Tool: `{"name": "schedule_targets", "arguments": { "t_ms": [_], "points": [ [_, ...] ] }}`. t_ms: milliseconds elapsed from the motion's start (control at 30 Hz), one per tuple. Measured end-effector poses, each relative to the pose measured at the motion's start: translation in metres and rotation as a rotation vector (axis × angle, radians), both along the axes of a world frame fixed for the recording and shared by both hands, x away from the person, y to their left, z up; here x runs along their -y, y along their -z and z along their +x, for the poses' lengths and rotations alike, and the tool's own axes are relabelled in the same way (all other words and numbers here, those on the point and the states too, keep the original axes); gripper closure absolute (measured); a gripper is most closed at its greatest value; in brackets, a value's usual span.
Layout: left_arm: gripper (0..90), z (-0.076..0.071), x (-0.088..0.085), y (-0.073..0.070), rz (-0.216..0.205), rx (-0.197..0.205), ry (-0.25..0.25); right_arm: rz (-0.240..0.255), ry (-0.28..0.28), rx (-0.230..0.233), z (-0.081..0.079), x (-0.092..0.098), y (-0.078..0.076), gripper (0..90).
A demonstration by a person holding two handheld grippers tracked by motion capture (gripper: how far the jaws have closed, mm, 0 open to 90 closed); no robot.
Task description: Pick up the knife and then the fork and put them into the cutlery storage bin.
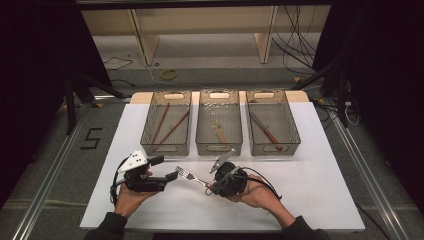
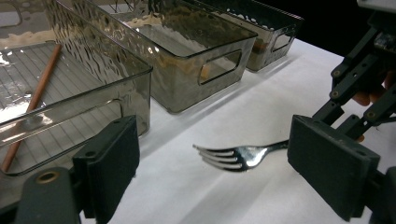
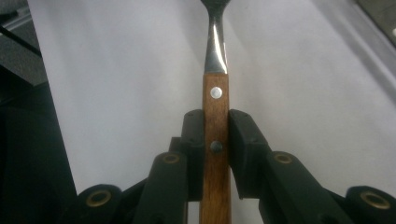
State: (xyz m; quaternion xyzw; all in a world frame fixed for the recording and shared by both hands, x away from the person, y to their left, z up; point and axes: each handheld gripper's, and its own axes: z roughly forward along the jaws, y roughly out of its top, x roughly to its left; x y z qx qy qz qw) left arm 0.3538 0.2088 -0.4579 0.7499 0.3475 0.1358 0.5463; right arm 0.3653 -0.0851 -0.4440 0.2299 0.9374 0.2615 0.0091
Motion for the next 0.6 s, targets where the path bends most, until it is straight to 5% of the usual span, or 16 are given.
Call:
{"name": "schedule_targets", "arguments": {
  "t_ms": [600],
  "points": [
    [16.4,0.0,0.0,0.001,0.0,-0.004,-0.003,0.132,0.111,0.079,0.017,0.043,-0.042,77.6]
  ]
}}
